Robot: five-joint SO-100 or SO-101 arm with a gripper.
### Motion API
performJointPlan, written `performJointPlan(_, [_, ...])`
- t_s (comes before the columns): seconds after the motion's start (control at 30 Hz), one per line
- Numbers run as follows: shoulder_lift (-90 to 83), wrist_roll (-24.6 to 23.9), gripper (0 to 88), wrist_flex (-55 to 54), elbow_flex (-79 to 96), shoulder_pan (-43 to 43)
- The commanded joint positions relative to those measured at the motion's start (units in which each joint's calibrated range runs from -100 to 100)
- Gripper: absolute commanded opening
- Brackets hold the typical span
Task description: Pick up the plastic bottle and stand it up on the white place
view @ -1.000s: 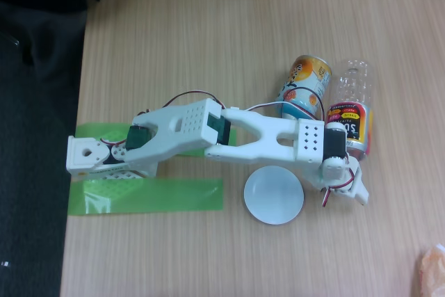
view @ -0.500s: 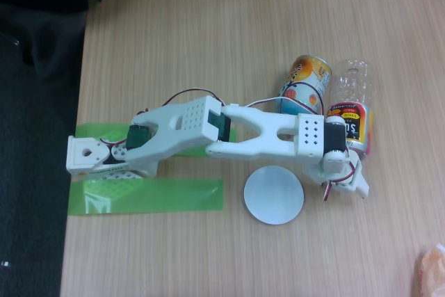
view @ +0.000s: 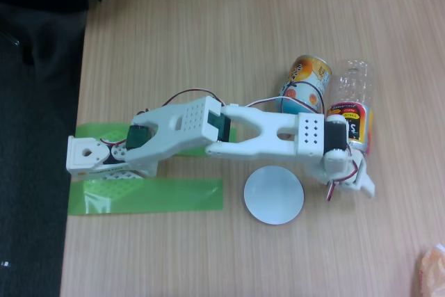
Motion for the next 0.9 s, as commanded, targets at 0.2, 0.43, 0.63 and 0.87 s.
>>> performJointPlan(0.2, [-2.91,-0.27,32.9,0.28,-2.17,-1.32])
performJointPlan(0.43, [-2.41,0.10,32.9,0.28,-2.07,-0.72])
performJointPlan(0.63, [-2.32,0.10,32.9,0.28,-2.07,-0.72])
performJointPlan(0.87, [-2.32,0.10,32.9,0.28,-2.07,-0.72])
